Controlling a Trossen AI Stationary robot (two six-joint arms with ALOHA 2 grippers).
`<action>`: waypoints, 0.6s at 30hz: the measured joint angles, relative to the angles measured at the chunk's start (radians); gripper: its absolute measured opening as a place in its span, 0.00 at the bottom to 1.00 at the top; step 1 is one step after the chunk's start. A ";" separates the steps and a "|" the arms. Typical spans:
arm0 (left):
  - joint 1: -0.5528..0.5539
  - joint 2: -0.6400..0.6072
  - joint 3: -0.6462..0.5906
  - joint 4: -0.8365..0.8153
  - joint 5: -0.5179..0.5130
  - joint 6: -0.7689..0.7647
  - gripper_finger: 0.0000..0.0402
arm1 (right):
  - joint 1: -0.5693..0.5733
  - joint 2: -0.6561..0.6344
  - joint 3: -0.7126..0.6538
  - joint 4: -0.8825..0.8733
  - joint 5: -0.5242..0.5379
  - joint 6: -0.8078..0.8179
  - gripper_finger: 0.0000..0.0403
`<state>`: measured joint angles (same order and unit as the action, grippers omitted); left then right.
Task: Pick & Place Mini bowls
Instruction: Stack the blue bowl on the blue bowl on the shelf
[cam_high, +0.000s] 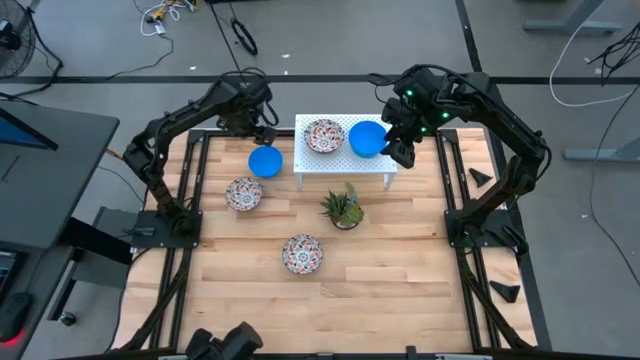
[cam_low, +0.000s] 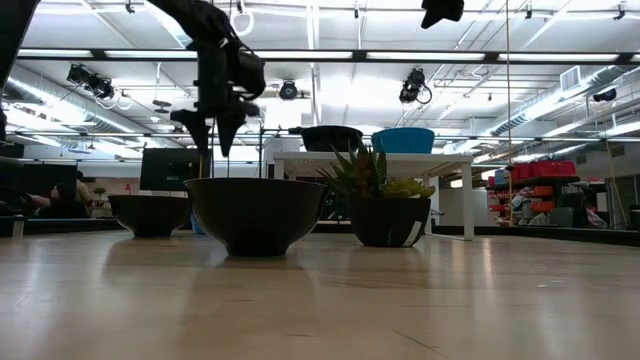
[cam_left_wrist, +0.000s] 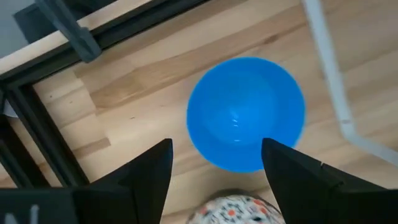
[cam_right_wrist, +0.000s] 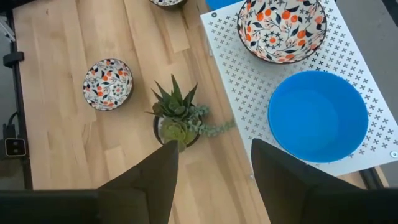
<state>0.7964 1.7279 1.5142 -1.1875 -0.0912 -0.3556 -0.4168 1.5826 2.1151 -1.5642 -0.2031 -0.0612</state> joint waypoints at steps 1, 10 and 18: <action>0.004 0.000 -0.020 0.017 -0.006 0.002 0.62 | 0.000 0.000 0.000 0.000 0.000 0.000 0.51; 0.044 0.000 -0.218 0.152 0.009 0.027 0.62 | 0.000 0.000 0.000 0.001 0.000 0.018 0.51; 0.047 0.000 -0.351 0.304 0.062 0.026 0.62 | 0.000 0.000 0.000 0.016 0.000 0.027 0.51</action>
<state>0.8433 1.7275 1.1634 -0.8838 -0.0292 -0.3294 -0.4171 1.5829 2.1151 -1.5486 -0.2031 -0.0341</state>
